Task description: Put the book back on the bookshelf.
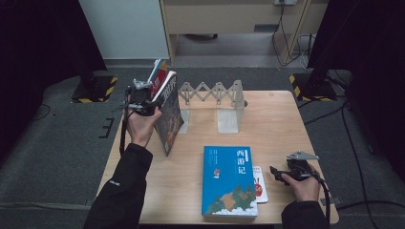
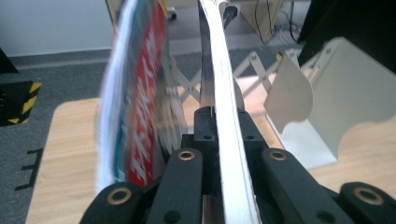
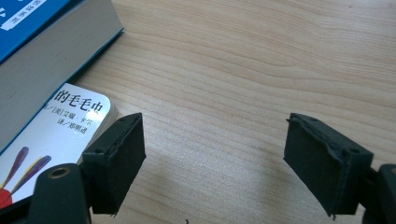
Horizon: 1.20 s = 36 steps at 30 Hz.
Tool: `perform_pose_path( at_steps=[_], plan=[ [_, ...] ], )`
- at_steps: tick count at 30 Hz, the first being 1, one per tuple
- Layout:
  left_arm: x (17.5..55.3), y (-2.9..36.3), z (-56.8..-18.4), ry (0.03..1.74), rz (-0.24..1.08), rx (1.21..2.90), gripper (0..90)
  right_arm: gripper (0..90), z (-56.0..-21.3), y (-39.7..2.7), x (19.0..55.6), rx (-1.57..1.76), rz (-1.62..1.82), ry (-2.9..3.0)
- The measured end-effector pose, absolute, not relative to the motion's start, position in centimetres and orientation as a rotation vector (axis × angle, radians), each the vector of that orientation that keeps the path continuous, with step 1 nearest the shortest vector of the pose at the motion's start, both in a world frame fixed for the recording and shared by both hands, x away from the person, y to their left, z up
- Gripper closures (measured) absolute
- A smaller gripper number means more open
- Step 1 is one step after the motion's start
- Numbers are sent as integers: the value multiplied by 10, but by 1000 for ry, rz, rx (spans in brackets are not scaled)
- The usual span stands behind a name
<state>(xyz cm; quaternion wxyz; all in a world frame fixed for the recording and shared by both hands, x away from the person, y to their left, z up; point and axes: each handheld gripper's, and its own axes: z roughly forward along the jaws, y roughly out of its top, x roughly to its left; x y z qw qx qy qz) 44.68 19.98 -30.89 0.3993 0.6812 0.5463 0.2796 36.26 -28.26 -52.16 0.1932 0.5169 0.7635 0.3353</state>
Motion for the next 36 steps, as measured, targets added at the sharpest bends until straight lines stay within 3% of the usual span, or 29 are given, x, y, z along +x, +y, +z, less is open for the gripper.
perform_pose_path(
  at_steps=[13,28,36],
  plan=[
    [478,184,-302,1434,806,1563,819,207,-521,-283,363,1446,948,2136],
    [497,173,-331,1489,893,1603,819,209,-521,-282,363,1436,952,2142],
    [496,179,-338,1491,879,1581,815,210,-521,-282,363,1438,950,2143]
  ],
)
